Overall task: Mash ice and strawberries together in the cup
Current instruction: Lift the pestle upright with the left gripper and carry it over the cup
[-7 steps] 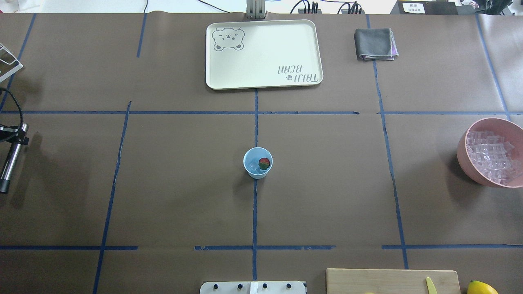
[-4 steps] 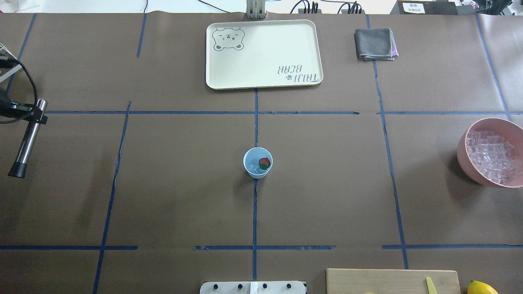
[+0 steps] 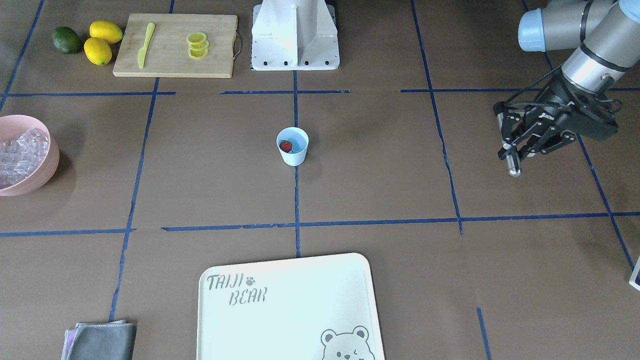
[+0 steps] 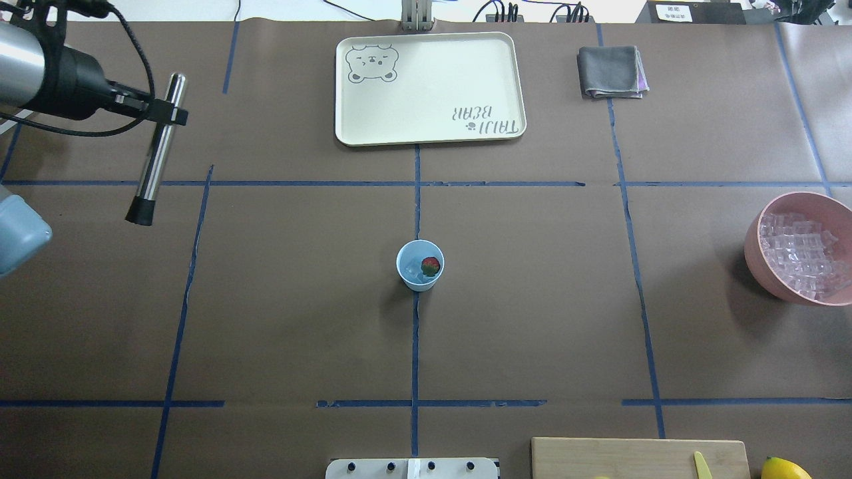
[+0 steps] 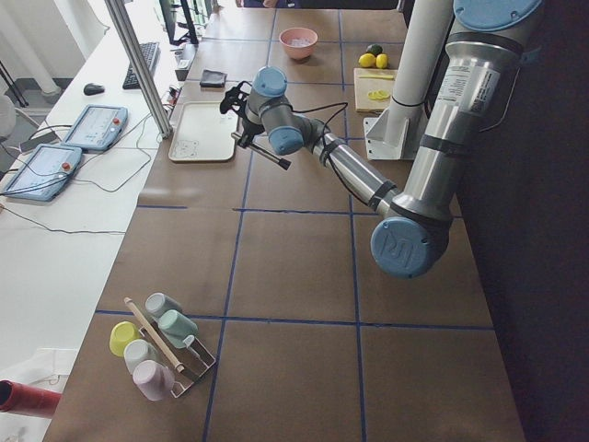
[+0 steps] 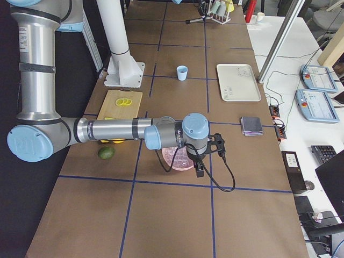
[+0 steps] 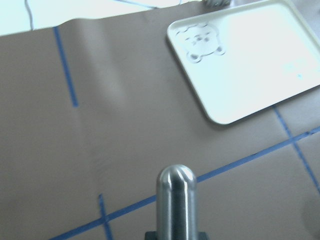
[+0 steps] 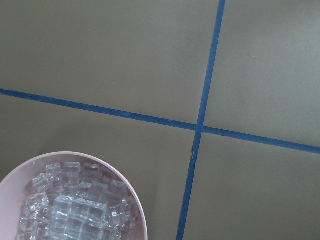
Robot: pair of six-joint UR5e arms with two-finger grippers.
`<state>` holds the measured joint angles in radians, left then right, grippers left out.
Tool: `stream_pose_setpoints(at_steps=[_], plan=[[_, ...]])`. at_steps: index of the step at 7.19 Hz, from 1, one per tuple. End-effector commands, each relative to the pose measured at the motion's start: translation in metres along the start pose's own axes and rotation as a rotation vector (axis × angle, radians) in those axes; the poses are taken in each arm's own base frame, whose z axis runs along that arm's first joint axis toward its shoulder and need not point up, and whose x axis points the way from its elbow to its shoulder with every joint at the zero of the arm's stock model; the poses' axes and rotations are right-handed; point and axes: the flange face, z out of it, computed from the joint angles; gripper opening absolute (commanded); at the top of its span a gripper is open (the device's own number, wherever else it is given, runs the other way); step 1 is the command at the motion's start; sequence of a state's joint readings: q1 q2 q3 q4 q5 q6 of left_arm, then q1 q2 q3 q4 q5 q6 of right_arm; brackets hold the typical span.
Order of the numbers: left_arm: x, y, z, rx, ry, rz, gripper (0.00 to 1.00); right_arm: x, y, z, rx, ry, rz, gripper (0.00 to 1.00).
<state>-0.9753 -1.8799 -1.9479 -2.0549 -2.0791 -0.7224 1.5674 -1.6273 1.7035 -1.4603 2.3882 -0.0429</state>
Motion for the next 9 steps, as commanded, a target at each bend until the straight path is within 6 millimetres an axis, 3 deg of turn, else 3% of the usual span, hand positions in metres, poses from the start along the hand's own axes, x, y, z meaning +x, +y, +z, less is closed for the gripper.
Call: stream_pose_setpoints(at_steps=[1, 3, 4, 5, 6, 7, 8, 9], plan=[[0.08, 0.013, 0.011, 0.213, 0.137, 0.02, 0.0, 0.002, 0.0, 0.001, -0.003, 0.004, 0.0, 1.0], [0.135, 0.042, 0.023, 0.418, 0.231, -0.006, 0.0, 0.003, 0.001, 0.002, -0.006, 0.004, 0.003, 1.0], [0.133, 0.059, 0.02, 0.499, 0.312, 0.007, 0.0, 0.002, 0.0, 0.002, -0.006, 0.004, 0.001, 1.0], [0.115, 0.072, 0.019, 0.577, 0.366, 0.031, 0.0, 0.0, 0.0, 0.001, -0.003, 0.003, -0.002, 1.0], [0.097, 0.081, 0.037, 0.703, 0.337, 0.113, 0.0, 0.0, 0.0, 0.002, -0.005, 0.002, -0.002, 1.0], [0.101, 0.108, 0.064, 0.783, 0.344, 0.145, 0.0, 0.0, -0.001, 0.001, -0.004, 0.002, -0.003, 1.0], [0.123, 0.138, 0.076, 0.843, 0.333, 0.147, 0.0, -0.001, -0.001, 0.001, -0.004, 0.001, -0.003, 1.0], [0.17, 0.157, 0.085, 0.871, 0.337, 0.147, 0.0, -0.001, -0.001, 0.001, -0.004, -0.001, -0.003, 1.0]])
